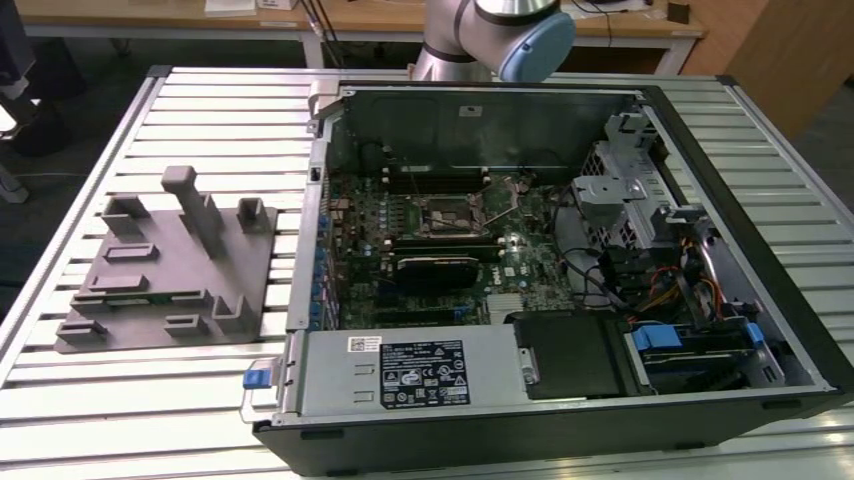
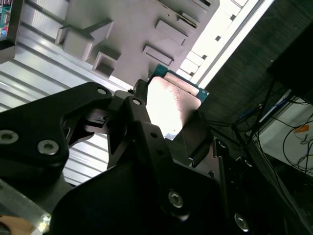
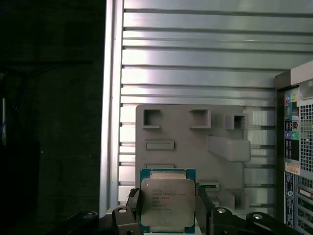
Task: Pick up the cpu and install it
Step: 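Pick up the cpu and move it towards the insertion slot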
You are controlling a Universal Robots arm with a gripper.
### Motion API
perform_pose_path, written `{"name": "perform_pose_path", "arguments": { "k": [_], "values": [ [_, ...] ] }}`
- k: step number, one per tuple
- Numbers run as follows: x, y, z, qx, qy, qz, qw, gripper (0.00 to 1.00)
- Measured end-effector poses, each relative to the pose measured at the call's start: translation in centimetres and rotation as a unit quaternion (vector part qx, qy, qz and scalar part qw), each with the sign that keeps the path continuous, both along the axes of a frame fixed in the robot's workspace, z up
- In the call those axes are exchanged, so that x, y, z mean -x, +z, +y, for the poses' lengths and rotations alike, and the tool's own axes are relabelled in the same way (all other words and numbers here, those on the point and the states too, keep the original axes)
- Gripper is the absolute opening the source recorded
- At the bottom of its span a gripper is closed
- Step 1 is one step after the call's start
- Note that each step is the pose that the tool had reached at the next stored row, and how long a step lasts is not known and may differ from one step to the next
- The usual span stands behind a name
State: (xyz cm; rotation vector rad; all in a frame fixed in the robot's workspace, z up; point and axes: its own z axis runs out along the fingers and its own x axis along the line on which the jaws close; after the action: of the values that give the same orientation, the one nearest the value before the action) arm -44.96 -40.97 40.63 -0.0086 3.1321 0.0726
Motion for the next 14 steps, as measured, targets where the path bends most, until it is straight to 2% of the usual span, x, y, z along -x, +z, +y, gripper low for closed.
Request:
{"name": "perform_pose_path", "arguments": {
  "k": [7,14],
  "values": [
    [-1.1,-0.01,0.0,0.0,0.0,0.0,1.0,0.53],
    [-1.7,0.0,0.0,0.0,0.0,0.0,1.0,0.53]
  ]
}}
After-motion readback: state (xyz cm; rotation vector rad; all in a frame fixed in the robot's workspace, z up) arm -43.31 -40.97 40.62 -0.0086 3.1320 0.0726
